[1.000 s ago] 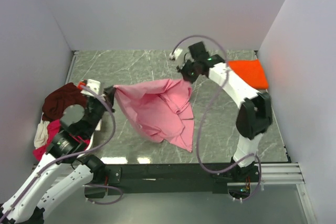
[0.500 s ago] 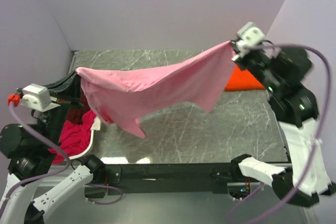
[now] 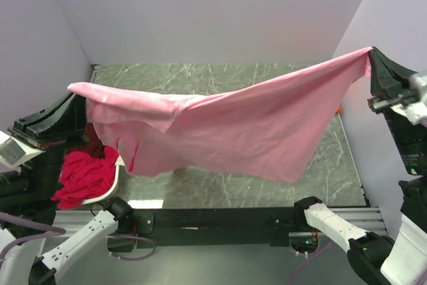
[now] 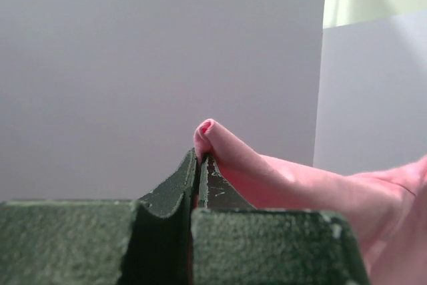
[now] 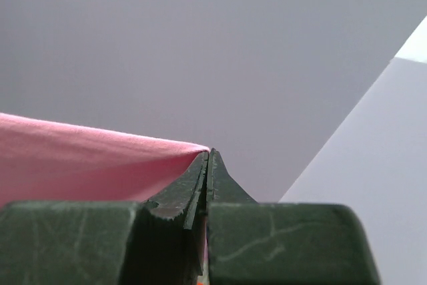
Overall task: Fold and stack the t-shirts
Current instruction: Flatten the tshirt out
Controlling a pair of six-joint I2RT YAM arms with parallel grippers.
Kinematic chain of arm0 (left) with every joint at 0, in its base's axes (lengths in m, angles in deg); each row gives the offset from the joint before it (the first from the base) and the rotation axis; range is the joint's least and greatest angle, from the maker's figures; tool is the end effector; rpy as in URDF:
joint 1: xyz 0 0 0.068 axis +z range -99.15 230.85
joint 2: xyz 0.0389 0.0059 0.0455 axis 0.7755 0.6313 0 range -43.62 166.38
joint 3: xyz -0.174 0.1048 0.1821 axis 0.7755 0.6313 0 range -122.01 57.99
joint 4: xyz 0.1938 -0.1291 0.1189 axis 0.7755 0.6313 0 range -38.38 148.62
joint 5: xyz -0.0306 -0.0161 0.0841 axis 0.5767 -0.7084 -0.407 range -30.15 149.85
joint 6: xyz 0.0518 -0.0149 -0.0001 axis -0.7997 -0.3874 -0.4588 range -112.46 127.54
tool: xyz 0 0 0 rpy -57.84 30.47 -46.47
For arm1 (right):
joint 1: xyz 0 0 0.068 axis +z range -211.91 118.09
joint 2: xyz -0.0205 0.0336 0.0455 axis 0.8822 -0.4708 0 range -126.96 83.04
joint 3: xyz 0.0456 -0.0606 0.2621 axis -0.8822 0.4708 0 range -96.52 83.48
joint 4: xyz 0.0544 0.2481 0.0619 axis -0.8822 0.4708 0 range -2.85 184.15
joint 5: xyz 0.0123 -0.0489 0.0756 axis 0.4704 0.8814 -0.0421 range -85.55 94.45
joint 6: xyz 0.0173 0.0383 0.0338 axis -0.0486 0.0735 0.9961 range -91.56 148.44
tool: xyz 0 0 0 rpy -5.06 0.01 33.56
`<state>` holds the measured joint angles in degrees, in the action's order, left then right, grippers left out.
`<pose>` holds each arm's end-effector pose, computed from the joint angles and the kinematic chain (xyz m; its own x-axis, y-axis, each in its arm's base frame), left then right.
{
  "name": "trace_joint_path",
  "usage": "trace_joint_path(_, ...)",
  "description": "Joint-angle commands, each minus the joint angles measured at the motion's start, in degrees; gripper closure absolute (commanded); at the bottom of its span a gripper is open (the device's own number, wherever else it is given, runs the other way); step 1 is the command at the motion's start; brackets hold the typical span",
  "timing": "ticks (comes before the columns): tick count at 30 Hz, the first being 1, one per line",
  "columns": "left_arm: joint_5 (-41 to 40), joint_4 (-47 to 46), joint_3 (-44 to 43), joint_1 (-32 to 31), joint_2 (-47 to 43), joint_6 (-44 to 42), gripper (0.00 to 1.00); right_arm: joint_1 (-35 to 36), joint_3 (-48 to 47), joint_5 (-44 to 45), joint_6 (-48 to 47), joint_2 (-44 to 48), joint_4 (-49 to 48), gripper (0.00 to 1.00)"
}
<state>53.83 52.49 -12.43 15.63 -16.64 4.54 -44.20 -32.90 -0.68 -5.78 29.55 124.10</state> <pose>0.0038 0.0019 0.5193 0.5785 -0.3448 -0.7392 0.4809 0.8762 -0.0323 0.0176 0.0091 0.6190 0.5579 -0.4099 -0.7216 -0.0795 0.8391 -0.5381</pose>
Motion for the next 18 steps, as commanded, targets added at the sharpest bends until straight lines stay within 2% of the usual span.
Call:
trace_joint_path(1,-4.3,-6.0,2.5,0.2,4.2,2.6,0.99,-0.5,7.1,2.1,-0.5,-3.5,-2.7,1.00)
trace_joint_path(6,-17.3,-11.5,10.9,0.3,11.2,9.2,0.99,-3.3,19.6,2.5,0.1,-8.2,-11.6,1.00)
trace_joint_path(8,-18.7,-15.1,15.2,1.9,16.9,13.2,0.99,-6.1,24.1,-0.1,2.7,-12.2,-14.9,1.00)
trace_joint_path(11,-10.5,-16.5,18.2,10.9,27.0,25.7,0.99,-10.2,28.3,-4.6,5.2,-20.7,-18.7,1.00)
trace_joint_path(12,-6.7,-17.0,18.6,15.7,30.2,29.2,0.99,-10.6,29.2,-5.8,5.4,-23.2,-20.0,1.00)
trace_joint_path(14,-3.3,-19.2,19.2,20.0,40.7,37.9,0.99,-10.5,29.6,-5.9,5.6,-32.3,-22.1,1.00)
trace_joint_path(15,-1.4,-19.6,18.5,24.0,49.0,40.0,0.94,-10.1,28.8,-6.6,5.8,-35.9,-22.3,0.96)
trace_joint_path(16,1.9,-19.2,15.2,25.5,53.2,41.3,0.87,-9.8,25.4,-6.3,6.4,-39.7,-22.1,0.94)
trace_joint_path(17,2.6,-16.6,12.7,26.7,57.4,43.0,0.63,-9.4,22.9,-5.8,6.9,-47.6,-21.3,0.90)
trace_joint_path(18,3.3,-14.3,6.2,28.3,65.0,42.6,0.51,-9.2,20.3,-5.3,7.6,-51.4,-20.3,0.75)
